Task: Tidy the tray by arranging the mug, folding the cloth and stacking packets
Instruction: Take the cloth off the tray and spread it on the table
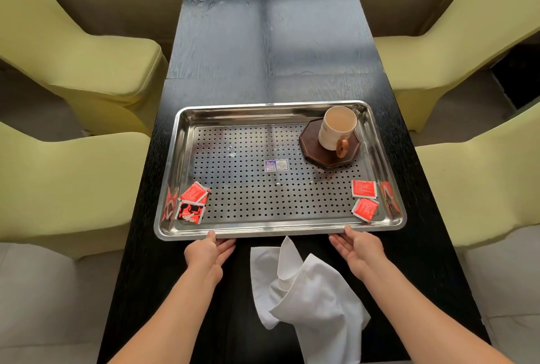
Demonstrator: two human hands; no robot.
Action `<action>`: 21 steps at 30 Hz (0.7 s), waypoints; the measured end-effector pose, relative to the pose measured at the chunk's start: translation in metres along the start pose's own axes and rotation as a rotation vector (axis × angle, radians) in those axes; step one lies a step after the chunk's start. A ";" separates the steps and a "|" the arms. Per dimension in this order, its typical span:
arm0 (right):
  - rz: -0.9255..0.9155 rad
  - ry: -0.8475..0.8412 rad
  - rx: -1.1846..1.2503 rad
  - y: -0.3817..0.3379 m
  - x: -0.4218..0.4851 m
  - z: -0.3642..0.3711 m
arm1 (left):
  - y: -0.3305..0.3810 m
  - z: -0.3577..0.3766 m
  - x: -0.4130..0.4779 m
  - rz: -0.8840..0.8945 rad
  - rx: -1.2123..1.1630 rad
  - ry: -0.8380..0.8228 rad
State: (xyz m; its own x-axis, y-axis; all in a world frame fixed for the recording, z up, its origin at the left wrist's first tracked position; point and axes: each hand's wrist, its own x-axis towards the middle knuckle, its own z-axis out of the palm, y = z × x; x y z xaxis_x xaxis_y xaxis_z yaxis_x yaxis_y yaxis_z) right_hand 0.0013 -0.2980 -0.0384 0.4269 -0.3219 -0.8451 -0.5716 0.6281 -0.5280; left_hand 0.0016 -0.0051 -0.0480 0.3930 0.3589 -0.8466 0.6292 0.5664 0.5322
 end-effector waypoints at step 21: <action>-0.017 -0.001 0.023 -0.044 0.040 0.050 | 0.042 0.054 0.041 -0.001 -0.012 -0.059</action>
State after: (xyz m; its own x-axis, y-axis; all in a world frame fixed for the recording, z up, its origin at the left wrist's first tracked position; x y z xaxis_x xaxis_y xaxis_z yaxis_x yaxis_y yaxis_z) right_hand 0.0783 -0.3031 -0.0445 0.4371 -0.3323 -0.8358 -0.5480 0.6385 -0.5404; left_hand 0.0803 -0.0062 -0.0600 0.4315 0.3137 -0.8458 0.6217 0.5760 0.5308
